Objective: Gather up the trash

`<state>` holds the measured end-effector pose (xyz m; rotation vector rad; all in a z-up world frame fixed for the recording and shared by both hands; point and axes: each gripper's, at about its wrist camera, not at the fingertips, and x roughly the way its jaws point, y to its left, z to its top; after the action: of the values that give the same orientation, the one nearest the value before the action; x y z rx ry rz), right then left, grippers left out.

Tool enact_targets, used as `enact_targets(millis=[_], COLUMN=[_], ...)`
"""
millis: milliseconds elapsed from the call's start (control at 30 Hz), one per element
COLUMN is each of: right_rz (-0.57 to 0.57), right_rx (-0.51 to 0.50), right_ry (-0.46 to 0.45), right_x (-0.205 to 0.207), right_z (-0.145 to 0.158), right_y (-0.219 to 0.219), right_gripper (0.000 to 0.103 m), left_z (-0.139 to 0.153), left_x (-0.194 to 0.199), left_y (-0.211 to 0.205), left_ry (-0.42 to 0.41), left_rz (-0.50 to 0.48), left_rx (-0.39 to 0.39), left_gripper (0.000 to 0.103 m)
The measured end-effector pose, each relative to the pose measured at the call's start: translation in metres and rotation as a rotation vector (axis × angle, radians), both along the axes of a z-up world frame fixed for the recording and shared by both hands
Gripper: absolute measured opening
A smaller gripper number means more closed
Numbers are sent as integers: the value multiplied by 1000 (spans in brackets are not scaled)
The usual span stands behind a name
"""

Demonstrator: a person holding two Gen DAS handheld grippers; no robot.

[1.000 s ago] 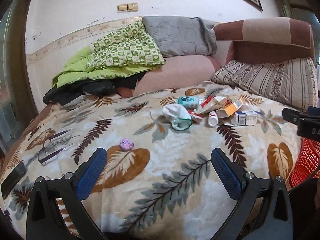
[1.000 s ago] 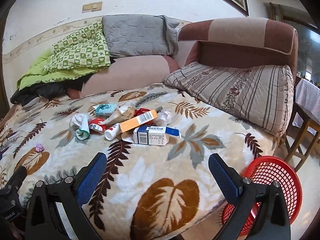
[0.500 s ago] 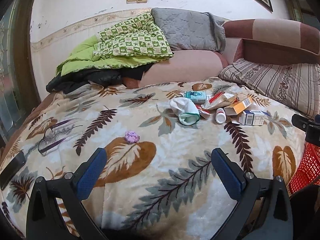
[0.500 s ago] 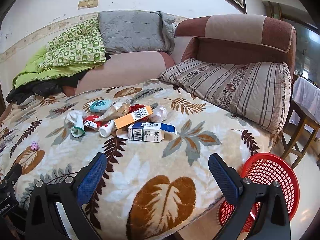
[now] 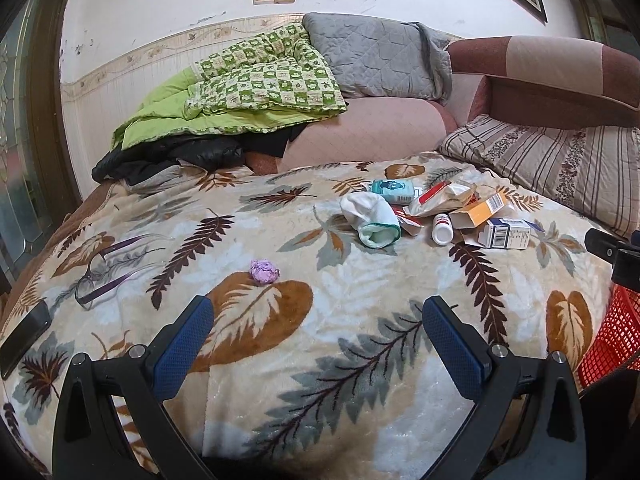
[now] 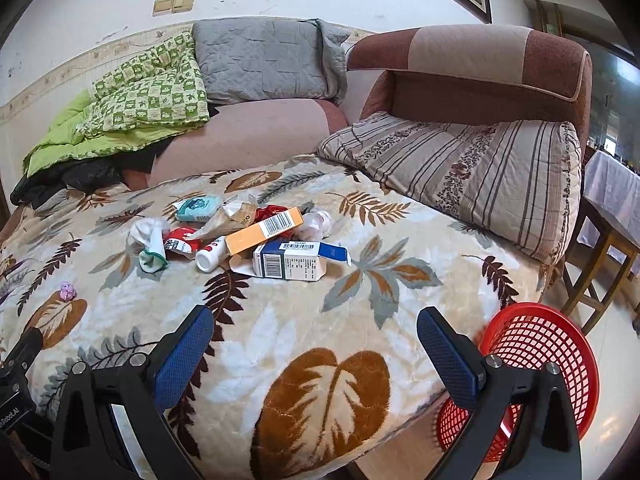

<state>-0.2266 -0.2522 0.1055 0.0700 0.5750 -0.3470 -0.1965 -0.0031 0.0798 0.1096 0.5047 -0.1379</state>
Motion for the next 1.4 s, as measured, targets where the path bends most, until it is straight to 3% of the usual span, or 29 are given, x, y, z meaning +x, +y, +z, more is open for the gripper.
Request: enact_targets(millis=[733,800,933,1067,1133,1300,1400], right_rz=[-4,-1,1,6,9,17,20], right_rx=[0,1,9,27,38,75,88], right_ry=[0,2,2,6,9,11,10], right_x=[-1,-1,-1,1,3,5,4], right_z=[0,0,-1,-3,-4,-6,-6], right_y=[1,0,0,-2,-3,-7,-9], right_gripper=[103,103,103,103,103,103,103], left_z=[-3,-6,-8,-5,-3,-12,-27], left_x=[1,4,20,41,56,111,142], left_y=[1,6,39,68,79,82,78], left_ry=[17,43,154,214,241,342,405], left_rz=[-5,-4,28,76,101,127,158], left_rx=[-16,-58,-229,-315,-339,-353,-360], left_gripper=[103,103,103,102,89,76,59])
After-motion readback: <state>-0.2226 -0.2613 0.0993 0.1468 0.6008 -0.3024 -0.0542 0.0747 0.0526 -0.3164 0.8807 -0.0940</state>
